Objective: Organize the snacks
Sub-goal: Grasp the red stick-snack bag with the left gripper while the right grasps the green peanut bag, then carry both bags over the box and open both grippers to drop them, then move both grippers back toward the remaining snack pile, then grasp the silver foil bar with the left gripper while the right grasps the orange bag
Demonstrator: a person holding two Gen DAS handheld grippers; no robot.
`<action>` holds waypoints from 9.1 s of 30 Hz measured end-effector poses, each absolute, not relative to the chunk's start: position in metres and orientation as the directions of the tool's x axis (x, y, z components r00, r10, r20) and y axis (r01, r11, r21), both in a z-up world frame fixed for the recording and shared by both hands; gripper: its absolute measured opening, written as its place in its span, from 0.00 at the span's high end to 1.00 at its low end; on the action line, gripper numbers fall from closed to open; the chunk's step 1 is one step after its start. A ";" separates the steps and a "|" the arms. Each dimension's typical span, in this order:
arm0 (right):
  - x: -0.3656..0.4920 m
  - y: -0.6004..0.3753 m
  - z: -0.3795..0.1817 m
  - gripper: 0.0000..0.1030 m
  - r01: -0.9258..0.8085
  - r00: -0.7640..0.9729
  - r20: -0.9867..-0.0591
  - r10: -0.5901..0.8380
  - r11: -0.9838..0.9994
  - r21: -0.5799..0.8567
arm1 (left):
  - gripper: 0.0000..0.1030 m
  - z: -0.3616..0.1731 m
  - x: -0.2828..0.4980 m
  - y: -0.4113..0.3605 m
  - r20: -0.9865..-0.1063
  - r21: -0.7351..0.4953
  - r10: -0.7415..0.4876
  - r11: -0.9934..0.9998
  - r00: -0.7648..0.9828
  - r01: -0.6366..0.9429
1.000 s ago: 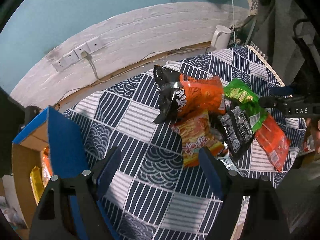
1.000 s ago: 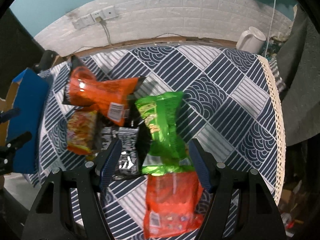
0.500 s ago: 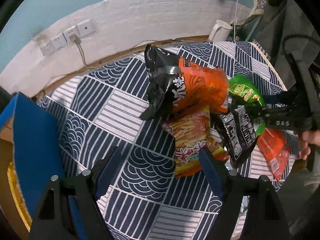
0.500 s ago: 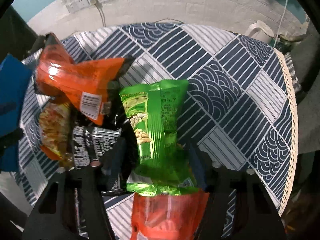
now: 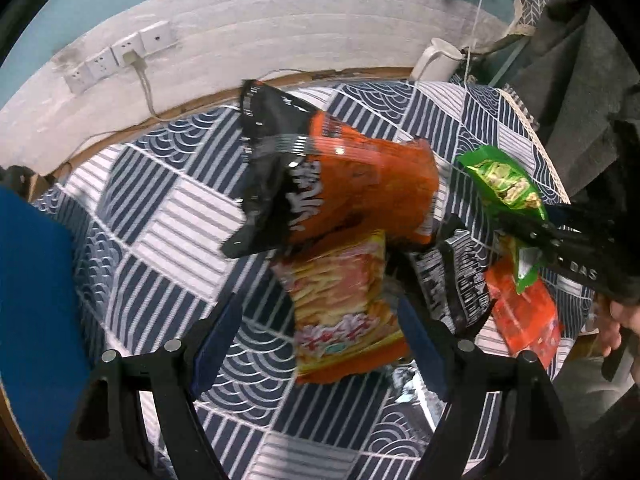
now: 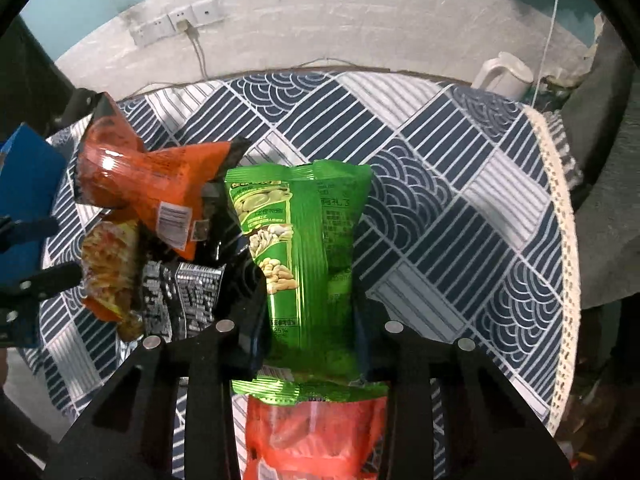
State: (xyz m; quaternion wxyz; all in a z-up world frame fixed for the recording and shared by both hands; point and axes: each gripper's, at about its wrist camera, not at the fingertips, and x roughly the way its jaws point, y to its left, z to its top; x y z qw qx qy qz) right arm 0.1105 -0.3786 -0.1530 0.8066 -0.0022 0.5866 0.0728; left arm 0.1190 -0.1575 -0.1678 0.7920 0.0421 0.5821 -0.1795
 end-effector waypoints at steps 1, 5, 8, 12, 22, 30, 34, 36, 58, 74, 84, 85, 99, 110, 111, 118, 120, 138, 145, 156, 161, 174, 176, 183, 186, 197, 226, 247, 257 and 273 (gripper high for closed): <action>0.107 -0.381 -0.151 0.68 -0.119 0.308 -0.944 0.115 0.990 0.082 | 0.21 -0.170 0.120 -0.159 -0.939 -0.147 -0.237 0.932 0.250 0.331; 0.102 -0.389 -0.146 0.68 -0.100 0.311 -0.941 0.133 0.989 0.107 | 0.21 -0.182 0.126 -0.166 -0.946 -0.163 -0.240 0.933 0.220 0.321; 0.099 -0.391 -0.139 0.68 -0.104 0.320 -0.938 0.135 0.989 0.107 | 0.21 -0.192 0.131 -0.170 -0.953 -0.160 -0.230 0.936 0.198 0.315; 0.094 -0.391 -0.136 0.68 -0.098 0.322 -0.937 0.138 0.989 0.112 | 0.21 -0.203 0.136 -0.169 -0.955 -0.175 -0.234 0.941 0.184 0.291; 0.094 -0.391 -0.134 0.68 -0.095 0.321 -0.936 0.142 0.989 0.117 | 0.62 -0.201 0.135 -0.158 -0.946 -0.210 -0.270 0.932 0.180 0.294; 0.091 -0.381 -0.127 0.68 -0.113 0.321 -0.937 0.140 0.988 0.109 | 0.65 -0.192 0.119 -0.146 -0.950 -0.160 -0.234 0.933 0.207 0.322; 0.087 -0.371 -0.119 0.68 -0.128 0.326 -0.934 0.150 0.985 0.113 | 0.65 -0.183 0.110 -0.138 -0.947 -0.148 -0.228 0.935 0.227 0.322; 0.085 -0.367 -0.115 0.68 -0.134 0.329 -0.931 0.157 0.984 0.119 | 0.65 -0.175 0.104 -0.131 -0.944 -0.131 -0.219 0.936 0.247 0.328; 0.054 -0.305 -0.054 0.68 -0.255 0.404 -0.898 0.174 0.964 0.072 | 0.65 -0.080 0.051 -0.078 -0.876 0.026 -0.134 0.946 0.463 0.323; 0.050 -0.241 -0.009 0.68 -0.358 0.445 -0.863 0.239 0.931 0.074 | 0.65 -0.040 0.032 -0.022 -0.838 0.042 -0.111 0.963 0.534 0.266; 0.060 -0.185 0.004 0.68 -0.428 0.432 -0.855 0.288 0.900 0.086 | 0.65 -0.032 0.025 0.024 -0.826 0.037 -0.083 0.979 0.557 0.200; 0.060 -0.179 0.005 0.68 -0.435 0.429 -0.855 0.292 0.896 0.088 | 0.65 -0.032 0.024 0.030 -0.825 0.038 -0.076 0.981 0.559 0.190; 0.073 -0.084 0.008 0.68 -0.535 0.373 -0.857 0.355 0.837 0.114 | 0.65 -0.044 0.017 0.111 -0.830 0.013 -0.025 0.998 0.557 0.064; 0.078 -0.013 -0.009 0.68 -0.610 0.315 -0.877 0.363 0.785 0.106 | 0.65 -0.077 0.019 0.161 -0.863 -0.002 0.007 1.000 0.506 -0.017; 0.078 -0.006 -0.012 0.68 -0.617 0.309 -0.880 0.362 0.780 0.104 | 0.65 -0.081 0.019 0.164 -0.867 0.000 0.012 1.000 0.498 -0.024; 0.081 0.022 -0.031 0.68 -0.640 0.252 -0.897 0.363 0.758 0.127 | 0.65 -0.096 0.018 0.182 -0.881 0.001 0.025 0.999 0.473 -0.052; 0.081 0.029 -0.037 0.68 -0.645 0.237 -0.902 0.361 0.753 0.132 | 0.65 -0.100 0.017 0.186 -0.883 0.002 0.030 0.998 0.468 -0.061; 0.084 0.028 -0.043 0.50 -0.604 0.228 -0.902 0.366 0.780 0.164 | 0.32 -0.093 0.016 0.186 -0.870 0.059 0.092 0.995 0.485 -0.083; 0.083 0.005 -0.040 0.45 -0.578 0.246 -0.902 0.354 0.801 0.156 | 0.31 -0.087 0.015 0.169 -0.863 0.070 0.082 0.997 0.499 -0.043; 0.079 -0.050 -0.036 0.32 -0.510 0.297 -0.901 0.317 0.850 0.131 | 0.29 -0.073 0.019 0.124 -0.849 0.063 0.033 0.997 0.528 0.038; 0.076 -0.084 -0.036 0.29 -0.471 0.317 -0.903 0.291 0.874 0.116 | 0.28 -0.068 0.021 0.089 -0.848 0.057 -0.005 0.993 0.530 0.101; 0.063 -0.202 -0.049 0.25 -0.306 0.343 -0.919 0.196 0.948 0.088 | 0.26 -0.069 0.022 -0.010 -0.864 0.093 -0.063 0.955 0.500 0.280; 0.061 -0.221 -0.050 0.25 -0.276 0.346 -0.920 0.185 0.957 0.089 | 0.26 -0.070 0.021 -0.020 -0.865 0.099 -0.066 0.949 0.497 0.299; 0.052 -0.273 -0.049 0.22 -0.198 0.358 -0.920 0.160 0.976 0.092 | 0.25 -0.075 0.017 -0.056 -0.877 0.125 -0.068 0.923 0.475 0.363; 0.048 -0.292 -0.051 0.22 -0.174 0.355 -0.923 0.146 0.981 0.088 | 0.23 -0.077 0.016 -0.068 -0.883 0.124 -0.074 0.915 0.463 0.383; 0.039 -0.343 -0.088 0.22 -0.116 0.271 -0.957 0.103 0.991 0.074 | 0.21 -0.099 0.010 -0.117 -0.918 0.094 -0.103 0.881 0.382 0.464; 0.025 -0.362 -0.185 0.21 -0.137 0.118 -0.989 -0.094 0.984 -0.110 | 0.21 -0.170 0.020 -0.176 -0.970 0.038 -0.091 0.860 0.227 0.509; 0.023 -0.423 -0.177 0.21 0.030 0.124 -0.991 -0.047 0.999 -0.044 | 0.21 -0.190 0.038 -0.204 -0.978 -0.087 -0.160 0.897 0.135 0.434; 0.030 -0.450 -0.205 0.20 0.059 0.092 -0.996 0.024 0.998 0.030 | 0.21 -0.219 0.047 -0.224 -0.988 -0.087 -0.131 0.906 0.081 0.414; 0.034 -0.443 -0.203 0.57 -0.031 0.140 -0.990 0.032 0.999 0.028 | 0.70 -0.219 0.035 -0.198 -0.984 -0.066 -0.129 0.905 0.125 0.419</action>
